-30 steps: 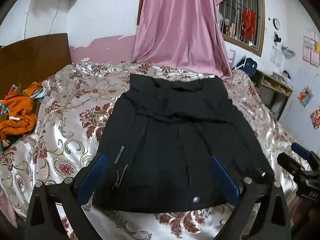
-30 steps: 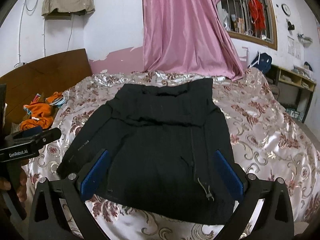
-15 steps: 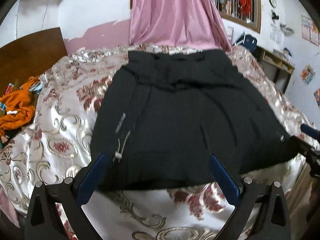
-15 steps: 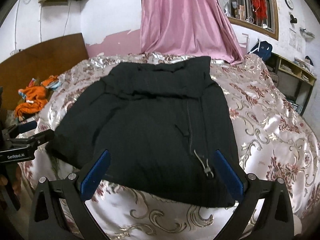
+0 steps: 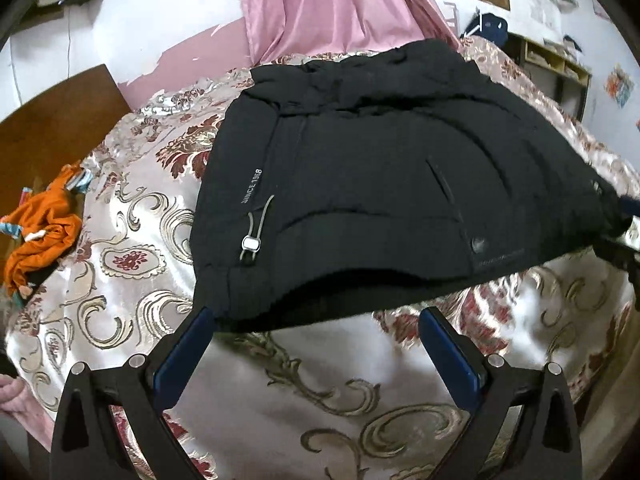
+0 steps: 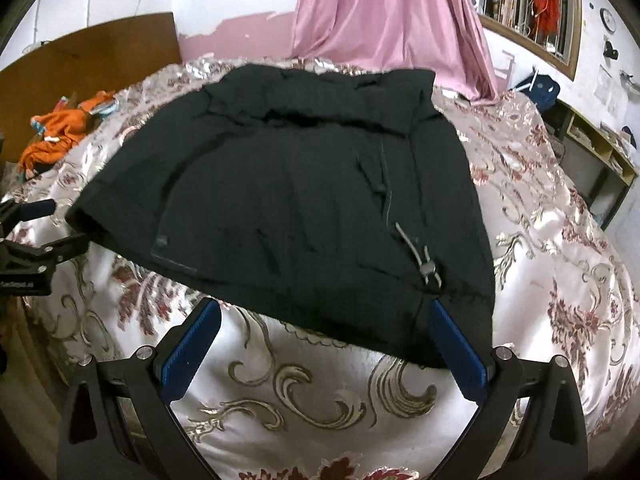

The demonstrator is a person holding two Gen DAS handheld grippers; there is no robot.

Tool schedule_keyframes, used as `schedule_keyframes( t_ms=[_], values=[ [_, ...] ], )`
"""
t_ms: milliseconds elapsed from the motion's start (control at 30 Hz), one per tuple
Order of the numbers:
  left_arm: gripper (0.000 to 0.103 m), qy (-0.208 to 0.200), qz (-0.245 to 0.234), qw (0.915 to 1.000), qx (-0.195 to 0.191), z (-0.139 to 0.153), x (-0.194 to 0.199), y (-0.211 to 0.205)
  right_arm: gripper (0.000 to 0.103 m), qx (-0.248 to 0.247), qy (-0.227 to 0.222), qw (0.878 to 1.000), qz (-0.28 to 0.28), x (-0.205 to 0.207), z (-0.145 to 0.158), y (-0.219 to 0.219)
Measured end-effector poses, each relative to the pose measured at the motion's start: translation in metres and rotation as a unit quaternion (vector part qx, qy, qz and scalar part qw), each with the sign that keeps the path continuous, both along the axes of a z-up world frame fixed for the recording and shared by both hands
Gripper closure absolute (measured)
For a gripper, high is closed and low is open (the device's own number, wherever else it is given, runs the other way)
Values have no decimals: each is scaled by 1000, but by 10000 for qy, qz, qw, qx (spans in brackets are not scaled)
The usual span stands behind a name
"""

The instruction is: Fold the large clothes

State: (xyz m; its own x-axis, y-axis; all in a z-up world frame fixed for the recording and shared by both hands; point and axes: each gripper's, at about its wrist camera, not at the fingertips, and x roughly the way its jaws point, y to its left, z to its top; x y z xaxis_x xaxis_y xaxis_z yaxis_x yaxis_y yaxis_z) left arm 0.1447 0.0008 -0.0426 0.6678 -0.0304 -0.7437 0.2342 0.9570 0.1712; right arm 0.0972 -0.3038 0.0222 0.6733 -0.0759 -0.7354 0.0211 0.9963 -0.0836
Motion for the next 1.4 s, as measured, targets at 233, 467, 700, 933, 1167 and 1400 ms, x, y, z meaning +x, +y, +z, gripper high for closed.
schedule_keyframes(
  t_ms=[233, 467, 700, 933, 1167, 1400],
  values=[
    [0, 0, -161, 9992, 352, -13, -2, -9, 2, -532, 159, 9984, 97, 8, -14, 14],
    [0, -335, -313, 9942, 977, -24, -7, -24, 2, -961, 317, 9948, 137, 15, -20, 24],
    [0, -576, -345, 9926, 1014, -24, -9, -25, 2, -1496, 716, 9861, 64, 17, -35, 37],
    [0, -1227, -372, 9854, 1122, -26, -26, -29, 2, -1956, 641, 9785, -115, 19, -37, 47],
    [0, -1700, -529, 9713, 1576, -33, -33, -42, 2, -2178, 373, 9750, -253, 11, -27, 54],
    [0, -1590, -424, 9656, 2015, -47, -23, -44, 2, -2741, 504, 9602, 203, 11, -40, 72]
  ],
)
